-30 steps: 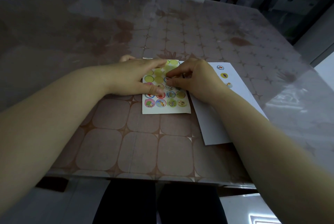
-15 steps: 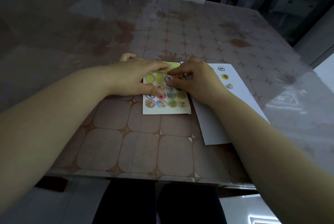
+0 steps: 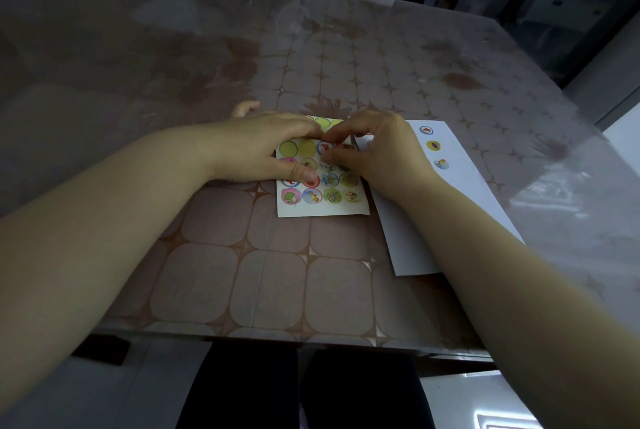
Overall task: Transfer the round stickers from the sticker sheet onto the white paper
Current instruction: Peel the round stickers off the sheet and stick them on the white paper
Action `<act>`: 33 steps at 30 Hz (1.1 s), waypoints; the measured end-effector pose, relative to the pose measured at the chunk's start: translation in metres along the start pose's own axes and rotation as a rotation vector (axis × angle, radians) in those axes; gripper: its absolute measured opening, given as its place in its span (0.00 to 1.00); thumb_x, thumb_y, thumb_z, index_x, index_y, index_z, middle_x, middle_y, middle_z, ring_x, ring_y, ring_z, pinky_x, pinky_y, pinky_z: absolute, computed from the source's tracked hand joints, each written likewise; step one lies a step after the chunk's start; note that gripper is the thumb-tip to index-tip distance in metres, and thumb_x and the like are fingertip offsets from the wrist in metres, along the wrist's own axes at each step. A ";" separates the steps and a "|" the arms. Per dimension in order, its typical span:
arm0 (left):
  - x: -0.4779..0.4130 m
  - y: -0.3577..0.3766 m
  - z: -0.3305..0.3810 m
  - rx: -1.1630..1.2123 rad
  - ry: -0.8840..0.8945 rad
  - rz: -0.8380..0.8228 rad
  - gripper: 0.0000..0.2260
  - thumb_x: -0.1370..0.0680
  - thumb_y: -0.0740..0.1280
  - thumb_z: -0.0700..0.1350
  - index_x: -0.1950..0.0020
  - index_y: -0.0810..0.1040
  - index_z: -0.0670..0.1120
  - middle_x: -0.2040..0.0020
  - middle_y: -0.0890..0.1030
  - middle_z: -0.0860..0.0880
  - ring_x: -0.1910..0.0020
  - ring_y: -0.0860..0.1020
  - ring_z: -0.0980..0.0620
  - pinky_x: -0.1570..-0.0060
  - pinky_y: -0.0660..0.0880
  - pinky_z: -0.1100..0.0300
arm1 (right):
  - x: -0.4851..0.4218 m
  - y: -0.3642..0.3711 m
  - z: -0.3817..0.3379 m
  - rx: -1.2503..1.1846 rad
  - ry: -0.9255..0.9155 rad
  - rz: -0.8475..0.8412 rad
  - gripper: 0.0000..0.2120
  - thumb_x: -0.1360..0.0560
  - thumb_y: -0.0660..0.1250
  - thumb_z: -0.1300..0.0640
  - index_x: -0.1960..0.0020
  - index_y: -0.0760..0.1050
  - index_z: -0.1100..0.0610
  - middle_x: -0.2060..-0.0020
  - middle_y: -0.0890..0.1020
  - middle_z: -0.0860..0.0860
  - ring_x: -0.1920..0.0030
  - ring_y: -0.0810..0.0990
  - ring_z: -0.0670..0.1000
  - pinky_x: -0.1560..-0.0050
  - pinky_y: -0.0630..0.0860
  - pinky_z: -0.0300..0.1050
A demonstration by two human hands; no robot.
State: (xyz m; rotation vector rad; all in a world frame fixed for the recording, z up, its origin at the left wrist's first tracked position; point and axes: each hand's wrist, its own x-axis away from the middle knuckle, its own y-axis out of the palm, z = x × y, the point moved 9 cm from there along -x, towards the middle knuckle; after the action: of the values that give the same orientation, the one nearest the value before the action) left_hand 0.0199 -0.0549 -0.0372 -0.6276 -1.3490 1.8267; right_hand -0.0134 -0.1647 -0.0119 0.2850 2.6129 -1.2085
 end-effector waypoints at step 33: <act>0.002 0.000 0.001 0.042 -0.006 -0.001 0.35 0.36 0.59 0.67 0.30 0.62 0.58 0.30 0.64 0.60 0.30 0.60 0.60 0.30 0.42 0.46 | 0.005 0.002 0.006 -0.071 0.129 0.043 0.06 0.34 0.75 0.56 0.58 0.82 0.47 0.63 0.78 0.40 0.58 0.77 0.42 0.56 0.70 0.29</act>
State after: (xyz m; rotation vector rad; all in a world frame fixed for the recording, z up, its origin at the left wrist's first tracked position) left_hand 0.0182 -0.0543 -0.0369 -0.6000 -1.3111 1.8528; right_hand -0.0165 -0.1682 -0.0185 0.4167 2.7373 -1.1153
